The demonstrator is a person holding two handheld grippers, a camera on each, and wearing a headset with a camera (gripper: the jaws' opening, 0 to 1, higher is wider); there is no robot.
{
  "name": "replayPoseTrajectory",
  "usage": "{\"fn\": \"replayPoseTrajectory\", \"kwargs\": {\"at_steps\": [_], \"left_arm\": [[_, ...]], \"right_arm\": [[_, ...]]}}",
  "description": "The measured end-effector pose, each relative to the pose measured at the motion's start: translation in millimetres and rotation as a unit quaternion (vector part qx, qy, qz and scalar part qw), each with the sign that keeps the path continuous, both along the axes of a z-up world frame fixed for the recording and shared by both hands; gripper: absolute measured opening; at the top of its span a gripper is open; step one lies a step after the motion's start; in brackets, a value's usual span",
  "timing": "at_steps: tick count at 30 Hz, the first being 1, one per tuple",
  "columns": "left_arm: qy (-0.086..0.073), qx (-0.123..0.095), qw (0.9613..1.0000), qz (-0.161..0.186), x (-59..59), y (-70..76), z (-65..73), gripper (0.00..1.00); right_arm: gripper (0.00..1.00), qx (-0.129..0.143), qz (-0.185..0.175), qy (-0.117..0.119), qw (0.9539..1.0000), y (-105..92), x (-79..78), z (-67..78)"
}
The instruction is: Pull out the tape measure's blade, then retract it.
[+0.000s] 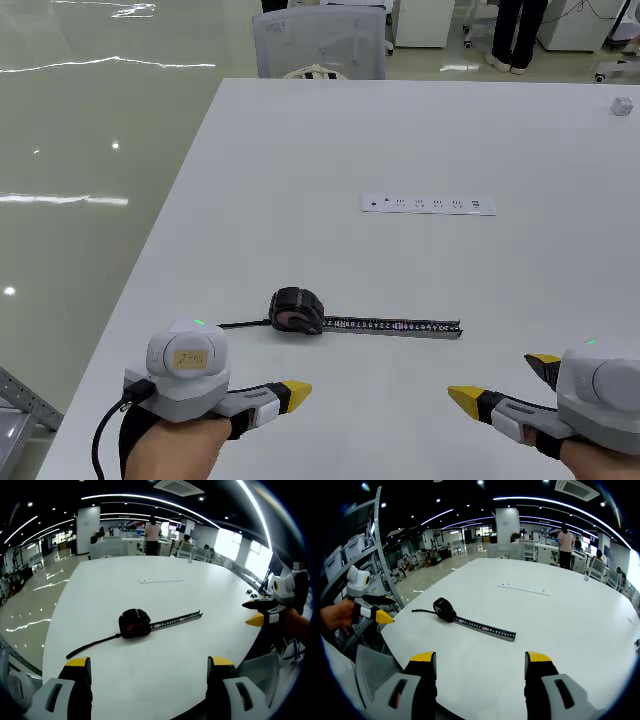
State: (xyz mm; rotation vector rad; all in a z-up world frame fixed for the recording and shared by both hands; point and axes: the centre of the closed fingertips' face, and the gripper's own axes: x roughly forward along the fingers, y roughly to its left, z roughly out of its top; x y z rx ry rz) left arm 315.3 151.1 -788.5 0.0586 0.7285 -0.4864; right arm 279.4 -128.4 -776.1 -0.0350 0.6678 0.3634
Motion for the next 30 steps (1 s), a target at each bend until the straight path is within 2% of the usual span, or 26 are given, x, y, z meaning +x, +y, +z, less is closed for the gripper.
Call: {"fn": "replayPoseTrajectory", "kwargs": {"at_steps": [10,12,18,22,30], "left_arm": [[0.004,0.003,0.9999,0.01,-15.4,5.1,13.4,0.95],[0.01,-0.002,0.9999,0.013,-19.6,5.1,15.5,0.95],[0.008,-0.002,0.9998,0.019,-30.2,6.0,22.7,0.96],[0.008,-0.001,0.9996,0.026,-34.0,7.8,25.3,0.99],[0.009,-0.003,0.9996,0.028,-42.5,6.7,30.4,0.99]], "right_arm": [[0.79,0.003,-0.002,0.002,1.0,4.5,-13.8,12.3],[0.81,0.003,-0.003,0.003,1.0,5.6,-17.4,14.6],[0.83,0.007,-0.002,0.003,1.0,8.9,-28.1,23.1],[0.85,0.006,-0.001,0.002,1.0,10.8,-33.4,28.0],[0.87,0.007,-0.014,-0.002,0.9999,11.2,-40.8,38.6]]}}
